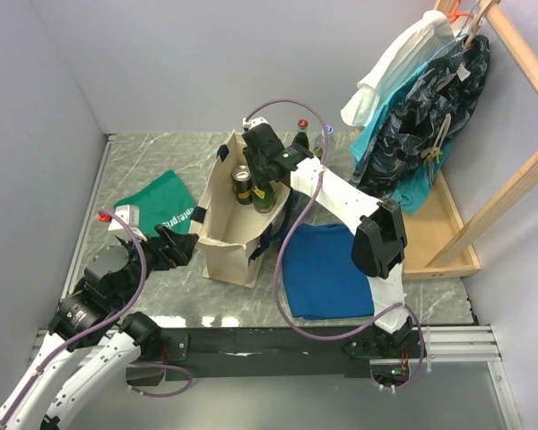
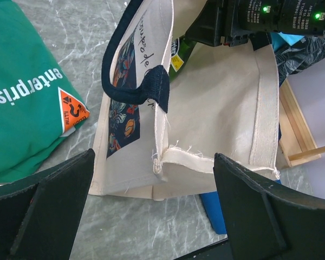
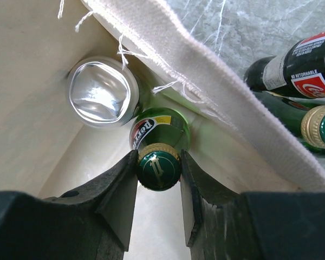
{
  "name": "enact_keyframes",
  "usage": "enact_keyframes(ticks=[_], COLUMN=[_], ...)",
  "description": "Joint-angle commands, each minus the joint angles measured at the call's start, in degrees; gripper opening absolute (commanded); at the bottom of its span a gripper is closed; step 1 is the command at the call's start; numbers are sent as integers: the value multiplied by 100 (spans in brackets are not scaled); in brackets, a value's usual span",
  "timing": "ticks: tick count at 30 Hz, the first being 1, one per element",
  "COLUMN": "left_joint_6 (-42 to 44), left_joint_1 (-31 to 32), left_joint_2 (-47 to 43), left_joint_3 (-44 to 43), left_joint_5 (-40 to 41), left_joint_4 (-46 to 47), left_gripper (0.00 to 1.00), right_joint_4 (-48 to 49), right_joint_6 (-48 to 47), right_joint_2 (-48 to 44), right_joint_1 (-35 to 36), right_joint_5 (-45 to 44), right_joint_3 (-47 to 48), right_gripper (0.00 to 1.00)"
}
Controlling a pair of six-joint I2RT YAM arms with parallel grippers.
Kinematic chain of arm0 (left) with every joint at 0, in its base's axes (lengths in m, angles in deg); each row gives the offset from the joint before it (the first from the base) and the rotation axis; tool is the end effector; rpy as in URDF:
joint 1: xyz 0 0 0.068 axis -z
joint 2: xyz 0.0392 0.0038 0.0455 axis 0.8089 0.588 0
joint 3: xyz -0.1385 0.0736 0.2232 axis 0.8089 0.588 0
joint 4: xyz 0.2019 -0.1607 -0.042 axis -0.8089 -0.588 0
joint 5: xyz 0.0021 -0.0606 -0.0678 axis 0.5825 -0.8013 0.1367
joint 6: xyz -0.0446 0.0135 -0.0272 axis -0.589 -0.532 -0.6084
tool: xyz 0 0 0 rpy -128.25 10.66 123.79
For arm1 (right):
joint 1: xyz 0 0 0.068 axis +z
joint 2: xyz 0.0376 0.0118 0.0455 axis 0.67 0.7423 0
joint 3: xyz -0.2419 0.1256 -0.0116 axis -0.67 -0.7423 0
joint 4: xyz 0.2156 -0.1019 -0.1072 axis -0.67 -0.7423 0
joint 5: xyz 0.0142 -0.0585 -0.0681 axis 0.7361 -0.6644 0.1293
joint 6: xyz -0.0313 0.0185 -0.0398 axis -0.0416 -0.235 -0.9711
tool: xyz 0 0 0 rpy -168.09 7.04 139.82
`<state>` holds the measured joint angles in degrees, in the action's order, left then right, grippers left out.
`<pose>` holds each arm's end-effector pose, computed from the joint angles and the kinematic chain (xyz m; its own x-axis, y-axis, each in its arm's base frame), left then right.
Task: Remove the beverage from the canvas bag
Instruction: Take out the drink from the canvas bag.
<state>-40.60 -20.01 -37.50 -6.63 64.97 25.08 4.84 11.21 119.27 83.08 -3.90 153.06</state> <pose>0.0758 -0.0415 0.3234 -0.3680 -0.4602 -0.8080 0.1795 0.8174 -0.5473 0.3581 0.2987 0.3120 -0.5953 -0.3115 -0.7407 -0.3953 0.9161 -0.0675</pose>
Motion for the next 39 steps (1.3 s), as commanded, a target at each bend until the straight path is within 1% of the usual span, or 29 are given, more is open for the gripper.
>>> enact_keyframes(ticks=[1,20,24,39], left_joint_6=[118,118,109,91], left_joint_1=[-40,-40,-40,-49], left_joint_2=[78,51,60,16], left_joint_3=[-100,-109,-100,-117], left_joint_5=[-117,-100,-82,-56], left_joint_4=[199,199,172,164], left_gripper=[96,96,96,96], right_joint_4=[200,315,429,262], right_joint_6=[-139,-122,-121,-201], right_joint_2=[-680,-908,-1005,-1172], right_joint_1=[47,82,91,179], right_joint_5=[-200,-253,-253,-280], right_joint_3=[394,368,245,420], right_gripper=[0,0,0,0])
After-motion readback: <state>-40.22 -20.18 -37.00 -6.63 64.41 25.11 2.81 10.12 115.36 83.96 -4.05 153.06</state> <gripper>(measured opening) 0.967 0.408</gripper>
